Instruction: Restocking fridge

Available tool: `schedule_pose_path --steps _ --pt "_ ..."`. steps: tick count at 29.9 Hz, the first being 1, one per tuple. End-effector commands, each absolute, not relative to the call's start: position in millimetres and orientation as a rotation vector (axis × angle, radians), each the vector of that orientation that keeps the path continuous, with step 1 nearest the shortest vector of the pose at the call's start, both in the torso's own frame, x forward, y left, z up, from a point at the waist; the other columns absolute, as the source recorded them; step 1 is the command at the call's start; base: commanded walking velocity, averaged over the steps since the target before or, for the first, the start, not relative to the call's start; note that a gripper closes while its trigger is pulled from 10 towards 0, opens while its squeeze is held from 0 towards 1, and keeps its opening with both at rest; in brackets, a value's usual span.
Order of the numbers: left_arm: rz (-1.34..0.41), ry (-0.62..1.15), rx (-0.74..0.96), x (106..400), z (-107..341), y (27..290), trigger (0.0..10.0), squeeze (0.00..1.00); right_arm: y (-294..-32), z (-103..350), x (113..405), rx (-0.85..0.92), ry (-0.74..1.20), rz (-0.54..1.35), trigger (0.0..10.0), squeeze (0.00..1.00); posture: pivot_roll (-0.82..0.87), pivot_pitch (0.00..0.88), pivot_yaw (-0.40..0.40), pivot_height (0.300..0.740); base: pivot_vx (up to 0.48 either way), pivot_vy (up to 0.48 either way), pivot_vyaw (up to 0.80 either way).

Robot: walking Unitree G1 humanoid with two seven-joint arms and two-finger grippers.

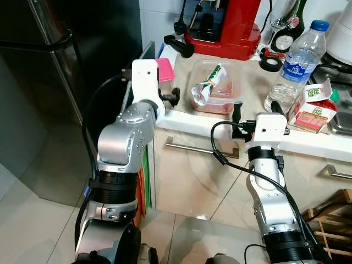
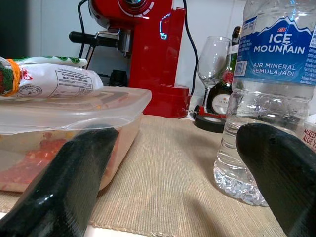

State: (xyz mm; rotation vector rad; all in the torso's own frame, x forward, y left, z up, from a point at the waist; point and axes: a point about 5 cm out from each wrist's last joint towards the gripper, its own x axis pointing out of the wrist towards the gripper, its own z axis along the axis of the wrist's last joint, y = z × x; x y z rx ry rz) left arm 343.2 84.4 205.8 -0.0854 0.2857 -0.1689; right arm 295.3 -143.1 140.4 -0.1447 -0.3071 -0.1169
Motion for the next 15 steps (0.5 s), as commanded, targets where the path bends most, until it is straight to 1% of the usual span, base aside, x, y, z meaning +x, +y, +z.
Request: schedule_pose_path --steps 1,4,7,8,12,15 --pt "-0.168 0.283 -0.055 344 204 81 10.0 0.0 -145 141 294 -0.149 -0.307 -0.132 10.0 0.0 0.0 0.007 -0.002 0.703 0.0 0.0 0.0" --pt "-0.169 0.256 -0.012 346 205 80 10.0 0.0 -145 141 294 -0.148 -0.309 -0.134 10.0 0.0 0.0 0.005 -0.001 0.703 0.0 0.0 0.0" --pt "-0.176 0.242 -0.004 348 206 80 10.0 0.0 -145 141 294 -0.147 -0.309 -0.135 10.0 0.0 0.0 0.004 0.0 0.703 0.0 0.0 0.0" --pt "-0.177 0.221 0.008 349 206 79 0.0 0.0 -145 141 295 -0.147 -0.309 -0.136 10.0 0.0 0.0 0.0 -0.001 0.703 0.0 0.0 0.0" --pt "-0.211 0.101 0.036 356 211 76 0.0 0.0 -147 142 295 -0.15 -0.314 -0.138 10.0 0.0 -0.01 0.0 -0.001 0.703 0.0 0.0 0.0" --pt "-0.222 0.094 0.023 358 206 76 0.0 0.0 -148 142 295 -0.154 -0.315 -0.141 10.0 0.0 -0.01 0.0 0.001 0.703 0.0 0.0 0.0"
